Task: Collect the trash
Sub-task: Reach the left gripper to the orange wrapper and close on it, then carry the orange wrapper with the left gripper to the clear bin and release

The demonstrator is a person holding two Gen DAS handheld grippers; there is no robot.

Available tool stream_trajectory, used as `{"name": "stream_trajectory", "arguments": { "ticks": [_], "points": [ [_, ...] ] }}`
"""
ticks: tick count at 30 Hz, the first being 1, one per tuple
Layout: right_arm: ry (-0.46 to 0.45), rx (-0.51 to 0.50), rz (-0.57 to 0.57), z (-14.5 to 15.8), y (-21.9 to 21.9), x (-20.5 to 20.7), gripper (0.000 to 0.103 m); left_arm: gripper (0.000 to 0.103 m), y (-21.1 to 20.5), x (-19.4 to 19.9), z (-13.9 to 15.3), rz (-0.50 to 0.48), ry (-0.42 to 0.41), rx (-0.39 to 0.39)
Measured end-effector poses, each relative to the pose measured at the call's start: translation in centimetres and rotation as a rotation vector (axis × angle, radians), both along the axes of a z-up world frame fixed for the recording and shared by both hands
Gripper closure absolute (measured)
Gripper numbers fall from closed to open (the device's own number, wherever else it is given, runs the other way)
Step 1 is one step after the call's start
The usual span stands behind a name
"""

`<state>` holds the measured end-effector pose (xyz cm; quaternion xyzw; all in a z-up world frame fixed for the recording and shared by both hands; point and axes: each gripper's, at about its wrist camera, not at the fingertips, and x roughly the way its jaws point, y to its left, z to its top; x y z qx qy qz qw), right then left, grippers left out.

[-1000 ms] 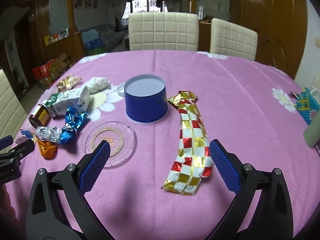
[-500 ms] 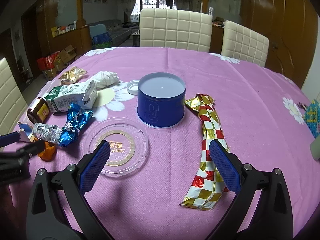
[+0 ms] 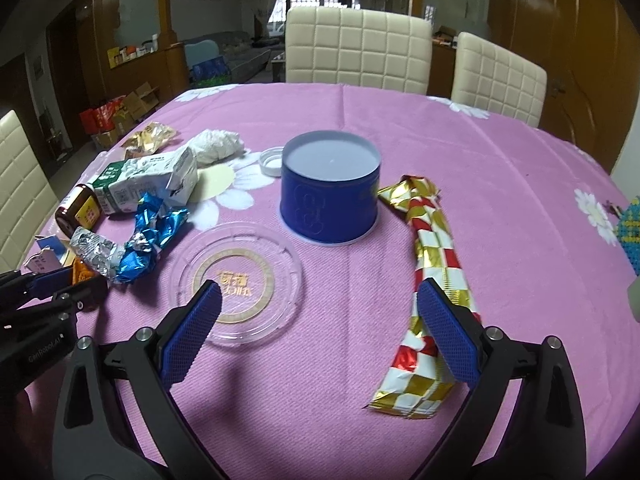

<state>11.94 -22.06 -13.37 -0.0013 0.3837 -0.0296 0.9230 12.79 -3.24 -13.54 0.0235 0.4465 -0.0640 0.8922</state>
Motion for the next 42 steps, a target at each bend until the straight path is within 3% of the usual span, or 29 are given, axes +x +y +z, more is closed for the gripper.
{"name": "stream_trajectory", "arguments": {
  "ticks": [7,9,18,20,21,26,30,35,42],
  "points": [
    [-0.014,0.025,0.078,0.5,1.5,0.0,0.01,0.08,0.7,-0.4,0.7,0.019,-0.016,-0.03],
    [0.003,0.021,0.106,0.3,2.3,0.5,0.006,0.08,0.9,-0.7,1.2,0.027,-0.043,-0.027],
    [0.184,0.036,0.116,-2.4,3.6,4.1,0.004,0.08,2.6,-1.0,2.6,0.072,-0.112,-0.018],
    [0.182,0.031,0.111,-2.4,3.6,4.2,0.008,0.08,2.8,-0.9,2.6,0.073,-0.109,-0.025],
    [0.172,0.031,0.124,-2.3,3.8,4.0,0.016,0.08,2.8,-0.9,2.5,0.072,-0.107,-0.026],
    [0.132,-0.023,0.12,-1.8,4.6,2.8,0.018,0.08,3.2,-1.3,2.7,0.073,-0.112,-0.029],
    [0.062,-0.039,0.12,0.4,5.6,1.1,0.018,0.08,4.5,-2.2,3.7,0.096,-0.147,-0.027],
    [0.013,-0.054,0.226,2.6,9.5,-0.2,0.017,0.08,7.5,-3.5,4.9,0.148,-0.186,-0.035],
    [-0.031,-0.086,0.43,4.4,18.5,-2.2,0.017,0.08,14.1,-5.5,5.5,0.254,-0.204,-0.036]
  ]
}}
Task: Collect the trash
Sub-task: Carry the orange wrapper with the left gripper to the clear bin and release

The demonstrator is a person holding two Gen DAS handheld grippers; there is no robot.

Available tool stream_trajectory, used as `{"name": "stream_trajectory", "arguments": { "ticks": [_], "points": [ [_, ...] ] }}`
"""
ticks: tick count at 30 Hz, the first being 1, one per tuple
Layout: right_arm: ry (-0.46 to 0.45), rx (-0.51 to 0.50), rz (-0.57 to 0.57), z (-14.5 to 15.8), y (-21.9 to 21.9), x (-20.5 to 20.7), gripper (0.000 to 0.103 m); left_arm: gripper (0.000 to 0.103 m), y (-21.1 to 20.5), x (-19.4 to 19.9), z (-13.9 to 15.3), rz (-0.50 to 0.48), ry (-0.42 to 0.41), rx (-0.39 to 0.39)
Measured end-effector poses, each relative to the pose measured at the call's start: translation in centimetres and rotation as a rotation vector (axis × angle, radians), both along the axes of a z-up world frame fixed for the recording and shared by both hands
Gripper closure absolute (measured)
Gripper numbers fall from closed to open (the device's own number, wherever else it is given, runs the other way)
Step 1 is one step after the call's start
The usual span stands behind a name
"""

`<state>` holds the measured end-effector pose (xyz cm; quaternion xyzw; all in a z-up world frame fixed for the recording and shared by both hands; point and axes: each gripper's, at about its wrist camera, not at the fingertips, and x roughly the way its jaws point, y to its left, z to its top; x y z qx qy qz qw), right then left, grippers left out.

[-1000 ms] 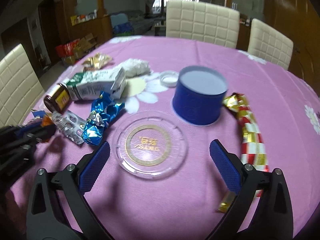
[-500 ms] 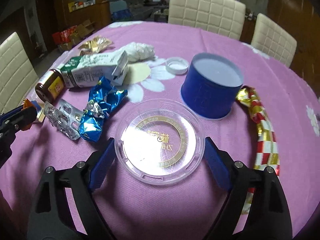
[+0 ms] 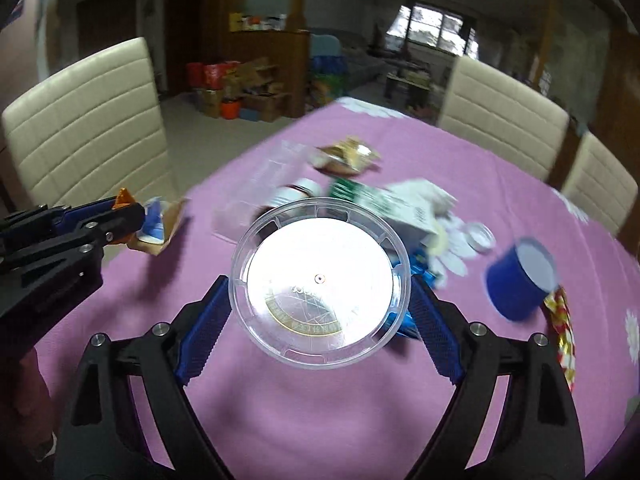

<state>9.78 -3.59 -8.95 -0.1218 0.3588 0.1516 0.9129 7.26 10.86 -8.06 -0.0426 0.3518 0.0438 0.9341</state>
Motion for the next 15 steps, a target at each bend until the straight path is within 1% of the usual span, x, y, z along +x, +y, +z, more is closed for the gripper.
{"name": "stream_trajectory", "arguments": {
  "ticks": [3,7,9,12,15],
  "points": [
    [-0.016,-0.009,0.069,0.5,3.4,-0.7,0.017,0.08,3.3,-0.6,0.0,0.045,0.002,0.003],
    [-0.016,-0.016,0.124,0.6,7.4,-0.9,0.017,0.08,7.3,-0.7,-0.2,0.096,0.008,0.014],
    [-0.018,-0.021,0.137,0.7,9.0,-0.7,0.017,0.08,9.0,-0.4,-0.6,0.103,0.021,-0.004],
    [-0.025,-0.031,0.15,0.6,11.3,-0.2,0.017,0.08,11.2,0.3,-1.5,0.14,0.033,0.012],
    [-0.025,-0.04,0.144,0.4,12.8,0.9,0.017,0.08,13.2,0.9,-2.7,0.159,0.055,-0.002]
  ]
}}
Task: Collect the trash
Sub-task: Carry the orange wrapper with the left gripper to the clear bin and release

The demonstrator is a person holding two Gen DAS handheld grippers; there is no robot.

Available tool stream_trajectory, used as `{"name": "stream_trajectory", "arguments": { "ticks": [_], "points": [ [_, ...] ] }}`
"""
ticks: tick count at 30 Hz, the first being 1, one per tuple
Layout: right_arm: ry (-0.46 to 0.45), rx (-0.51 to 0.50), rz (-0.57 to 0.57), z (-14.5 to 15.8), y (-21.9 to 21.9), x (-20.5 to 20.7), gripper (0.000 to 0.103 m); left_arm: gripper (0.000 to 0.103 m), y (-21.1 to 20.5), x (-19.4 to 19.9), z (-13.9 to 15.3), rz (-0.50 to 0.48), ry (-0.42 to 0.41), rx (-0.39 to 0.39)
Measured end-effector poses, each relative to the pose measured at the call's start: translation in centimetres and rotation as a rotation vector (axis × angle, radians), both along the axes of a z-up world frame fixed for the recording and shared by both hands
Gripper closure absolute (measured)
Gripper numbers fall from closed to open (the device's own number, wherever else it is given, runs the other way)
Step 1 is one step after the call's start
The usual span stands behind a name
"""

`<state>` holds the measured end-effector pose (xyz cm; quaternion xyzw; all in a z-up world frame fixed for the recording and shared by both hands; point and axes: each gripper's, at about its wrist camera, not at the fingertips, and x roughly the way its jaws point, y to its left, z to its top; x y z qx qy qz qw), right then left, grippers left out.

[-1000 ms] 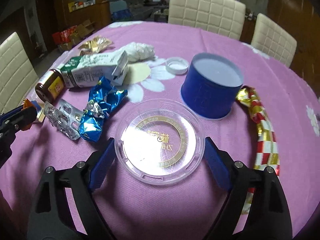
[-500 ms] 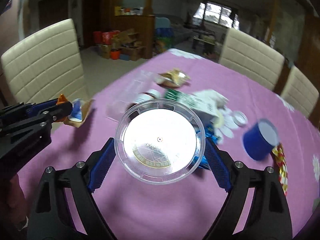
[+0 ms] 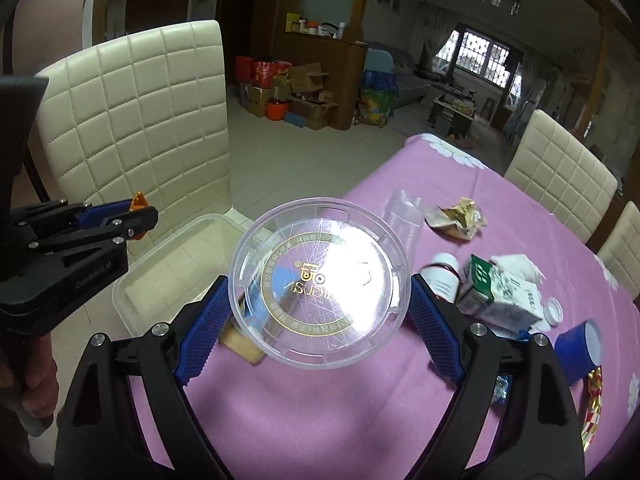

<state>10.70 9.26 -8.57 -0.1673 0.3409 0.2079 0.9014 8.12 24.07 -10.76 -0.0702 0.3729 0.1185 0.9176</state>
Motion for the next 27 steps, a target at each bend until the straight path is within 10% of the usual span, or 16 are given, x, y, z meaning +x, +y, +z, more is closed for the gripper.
{"name": "stream_trajectory", "arguments": {
  "ticks": [11,15,27],
  "points": [
    [0.003,-0.01,-0.014,-0.5,2.3,3.6,0.017,0.075,2.9,2.1,-3.7,0.014,0.078,-0.031],
    [-0.007,-0.006,-0.002,-0.3,3.4,3.9,0.017,0.02,4.3,2.0,-4.4,0.047,0.075,-0.053],
    [0.017,-0.023,0.081,-1.4,6.7,3.2,0.016,0.016,7.2,-0.9,-5.4,0.221,0.1,-0.027]
  ]
}}
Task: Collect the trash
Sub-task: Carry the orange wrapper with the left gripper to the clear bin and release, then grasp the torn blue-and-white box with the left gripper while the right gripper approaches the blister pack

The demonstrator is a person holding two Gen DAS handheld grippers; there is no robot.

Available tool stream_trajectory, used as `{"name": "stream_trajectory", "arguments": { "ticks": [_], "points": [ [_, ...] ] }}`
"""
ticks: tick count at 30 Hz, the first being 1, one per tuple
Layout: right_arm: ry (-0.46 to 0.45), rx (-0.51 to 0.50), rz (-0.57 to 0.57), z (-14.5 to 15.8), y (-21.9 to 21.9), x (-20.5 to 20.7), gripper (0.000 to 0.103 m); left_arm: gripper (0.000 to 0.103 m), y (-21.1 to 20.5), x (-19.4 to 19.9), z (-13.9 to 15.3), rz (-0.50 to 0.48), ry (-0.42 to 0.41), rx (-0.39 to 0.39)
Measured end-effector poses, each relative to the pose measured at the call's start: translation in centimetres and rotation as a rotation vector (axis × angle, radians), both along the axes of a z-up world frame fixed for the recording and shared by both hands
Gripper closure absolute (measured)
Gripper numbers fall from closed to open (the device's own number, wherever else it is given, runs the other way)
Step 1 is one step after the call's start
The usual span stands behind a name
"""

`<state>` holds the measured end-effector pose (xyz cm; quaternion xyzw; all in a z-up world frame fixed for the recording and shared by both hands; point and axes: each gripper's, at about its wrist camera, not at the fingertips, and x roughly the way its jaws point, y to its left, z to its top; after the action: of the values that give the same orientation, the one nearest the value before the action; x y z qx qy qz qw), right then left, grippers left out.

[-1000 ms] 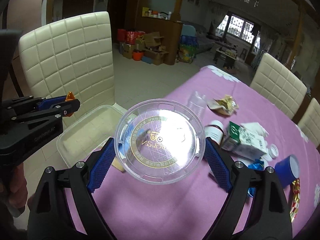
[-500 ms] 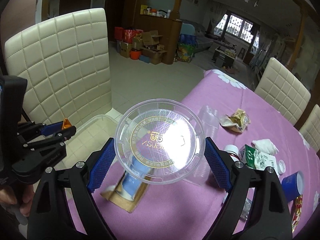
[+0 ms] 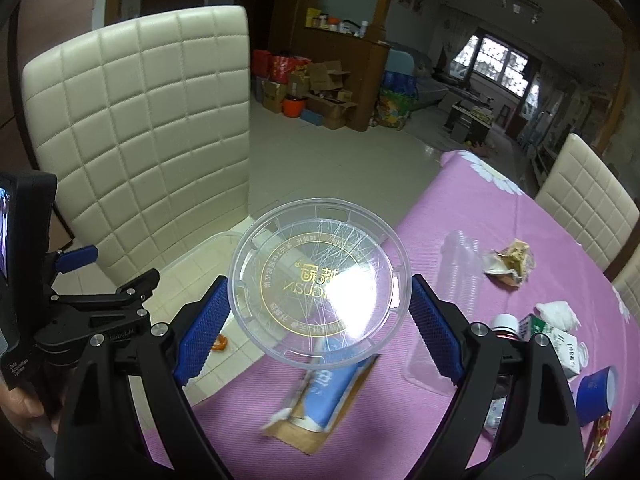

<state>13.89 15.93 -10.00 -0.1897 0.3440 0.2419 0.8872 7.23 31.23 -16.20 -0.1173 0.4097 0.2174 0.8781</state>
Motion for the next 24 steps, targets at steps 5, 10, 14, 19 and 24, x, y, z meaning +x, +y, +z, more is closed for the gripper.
{"name": "stream_trajectory", "arguments": {
  "ticks": [5,10,14,19,24],
  "points": [
    [0.003,-0.001,0.069,-0.5,2.2,-0.9,0.009,0.016,1.7,-1.8,0.3,0.069,-0.005,0.003],
    [0.01,0.017,0.057,-0.7,2.3,-1.0,0.007,0.016,2.1,-2.5,0.8,0.077,-0.016,0.018],
    [0.021,0.028,0.025,-0.7,1.0,-0.8,0.007,0.016,0.9,-2.1,1.1,0.038,-0.02,0.025],
    [-0.019,0.028,-0.025,-0.1,-1.7,-1.2,0.008,0.016,-1.8,-1.3,1.6,-0.035,-0.029,0.008],
    [-0.024,0.016,-0.13,0.2,-7.0,-1.1,0.021,0.016,-5.8,-0.7,2.8,-0.14,-0.051,0.006]
  ]
}}
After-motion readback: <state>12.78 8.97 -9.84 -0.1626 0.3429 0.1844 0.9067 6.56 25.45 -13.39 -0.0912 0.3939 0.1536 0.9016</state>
